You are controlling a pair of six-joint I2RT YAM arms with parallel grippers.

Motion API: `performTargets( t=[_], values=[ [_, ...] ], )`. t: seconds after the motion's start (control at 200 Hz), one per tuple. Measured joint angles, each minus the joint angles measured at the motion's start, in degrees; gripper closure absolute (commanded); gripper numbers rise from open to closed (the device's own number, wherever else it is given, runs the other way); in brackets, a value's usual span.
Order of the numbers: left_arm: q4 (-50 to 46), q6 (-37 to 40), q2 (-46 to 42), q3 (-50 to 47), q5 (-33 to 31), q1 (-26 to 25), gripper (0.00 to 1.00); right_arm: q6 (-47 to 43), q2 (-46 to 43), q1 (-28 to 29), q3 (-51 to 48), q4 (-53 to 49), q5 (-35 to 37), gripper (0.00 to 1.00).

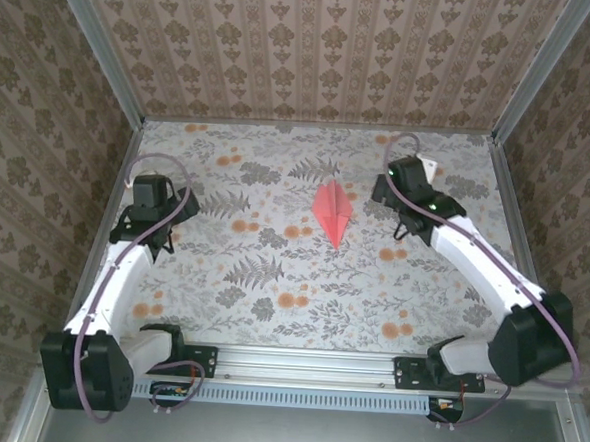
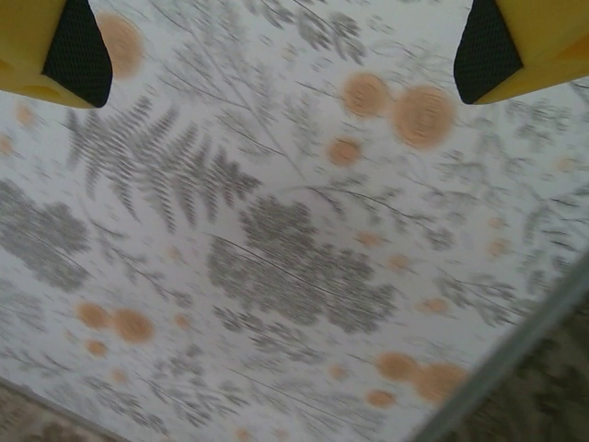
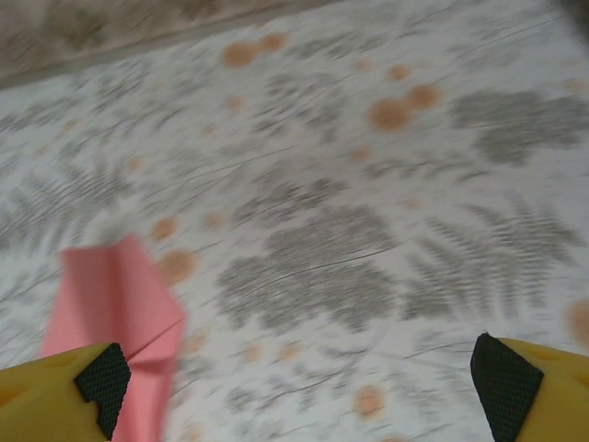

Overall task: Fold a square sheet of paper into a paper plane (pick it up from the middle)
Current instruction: Reset both arms

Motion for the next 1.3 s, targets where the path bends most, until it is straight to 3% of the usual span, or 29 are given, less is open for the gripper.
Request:
performTargets(
  t=[0.165, 0.32, 0.68, 1.015, 1.3],
  values=[
    [7.7, 3.5, -0.2, -7.4, -6.0, 3.1, 0.02, -2.0, -3.7, -7.7, -9.7, 7.6, 4.8, 0.00],
    [22.9, 9.9, 1.6, -16.3, -8.1, 3.5, 0.00, -5.8, -1.0, -11.1, -18.7, 16.1, 6.3, 0.00],
    [45.5, 23.3, 16.1, -18.8, 2.6, 3.5, 0.00, -18.7, 4.0, -14.0, -29.5, 43.9, 2.2, 0.00],
    [62.9, 25.1, 23.2, -21.0, 10.7, 3.5, 0.00, -24.0, 9.0, -16.5, -33.6, 61.1, -7.8, 0.00],
    [67.1, 26.6, 27.2, -21.6, 12.3, 2.9, 0.00, -25.8, 11.2, -16.9, -37.3, 70.8, -14.2, 0.00]
  ],
)
